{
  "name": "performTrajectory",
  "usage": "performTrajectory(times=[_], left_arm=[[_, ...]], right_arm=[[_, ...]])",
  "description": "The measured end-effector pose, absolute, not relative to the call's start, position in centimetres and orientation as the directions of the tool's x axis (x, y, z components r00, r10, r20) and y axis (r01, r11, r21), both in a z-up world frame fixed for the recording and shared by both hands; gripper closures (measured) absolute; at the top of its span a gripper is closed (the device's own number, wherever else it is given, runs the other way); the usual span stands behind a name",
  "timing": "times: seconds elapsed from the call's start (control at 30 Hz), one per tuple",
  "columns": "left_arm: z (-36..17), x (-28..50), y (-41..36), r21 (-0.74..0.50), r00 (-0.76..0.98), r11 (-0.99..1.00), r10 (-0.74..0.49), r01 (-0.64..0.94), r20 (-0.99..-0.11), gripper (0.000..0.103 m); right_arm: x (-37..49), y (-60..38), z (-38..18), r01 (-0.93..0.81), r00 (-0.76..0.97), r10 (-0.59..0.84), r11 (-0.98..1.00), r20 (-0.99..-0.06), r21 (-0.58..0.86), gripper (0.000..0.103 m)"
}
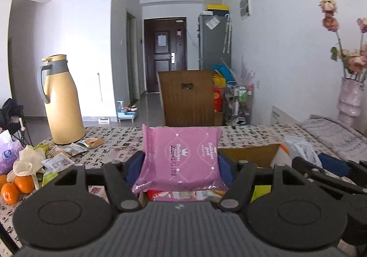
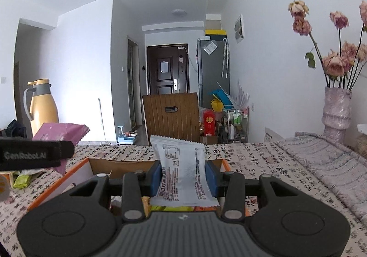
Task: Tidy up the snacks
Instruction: 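Carry the pink packet and white sachet over the cardboard box, then open both grippers to drop the packets into the box, then move both grippers back from the box toward the table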
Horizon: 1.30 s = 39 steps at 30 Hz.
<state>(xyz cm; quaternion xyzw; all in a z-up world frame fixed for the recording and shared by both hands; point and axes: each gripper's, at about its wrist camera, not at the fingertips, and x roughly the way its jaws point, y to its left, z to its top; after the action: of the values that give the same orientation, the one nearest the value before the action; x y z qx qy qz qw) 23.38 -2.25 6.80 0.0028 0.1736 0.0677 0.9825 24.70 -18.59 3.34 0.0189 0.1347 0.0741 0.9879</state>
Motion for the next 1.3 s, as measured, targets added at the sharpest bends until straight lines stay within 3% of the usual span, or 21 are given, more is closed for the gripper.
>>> performTrajectory(times=[0.37, 0.5, 0.57, 0.6, 0.67, 0.73, 1.3], left_arm=[[3.3, 25.1, -0.7, 0.010, 0.910, 0.992, 0.117, -0.123, -0.398, 0.034], [3.4, 24.8, -0.1, -0.017, 0.912, 0.991, 0.115, -0.132, -0.393, 0.025], [3.5, 24.7, 0.1, -0.023, 0.916, 0.990, 0.123, -0.142, -0.381, 0.018], [3.6, 24.7, 0.2, -0.028, 0.918, 0.989, 0.126, -0.147, -0.377, 0.008], [3.7, 24.4, 0.4, -0.036, 0.922, 0.985, 0.143, -0.167, -0.360, 0.000], [3.8, 24.3, 0.5, -0.046, 0.922, 0.985, 0.140, -0.168, -0.360, 0.000], [5.3, 23.4, 0.6, -0.068, 0.923, 0.984, 0.128, -0.163, -0.362, 0.000]], right_arm=[[26.0, -18.1, 0.8, -0.142, 0.937, 0.156, 0.988, -0.314, 0.065, 0.063], [26.1, -18.3, 0.6, -0.134, 0.935, 0.149, 0.989, -0.323, 0.067, 0.059], [26.0, -18.6, 0.5, -0.129, 0.934, 0.147, 0.989, -0.325, 0.077, 0.052], [25.9, -18.7, 0.5, -0.128, 0.934, 0.148, 0.988, -0.326, 0.082, 0.047], [25.7, -19.0, 0.5, -0.123, 0.936, 0.147, 0.988, -0.319, 0.096, 0.014], [25.4, -19.3, 0.7, -0.112, 0.944, 0.138, 0.988, -0.299, 0.105, 0.001], [25.1, -19.8, 1.3, -0.099, 0.945, 0.133, 0.987, -0.299, 0.126, 0.000]])
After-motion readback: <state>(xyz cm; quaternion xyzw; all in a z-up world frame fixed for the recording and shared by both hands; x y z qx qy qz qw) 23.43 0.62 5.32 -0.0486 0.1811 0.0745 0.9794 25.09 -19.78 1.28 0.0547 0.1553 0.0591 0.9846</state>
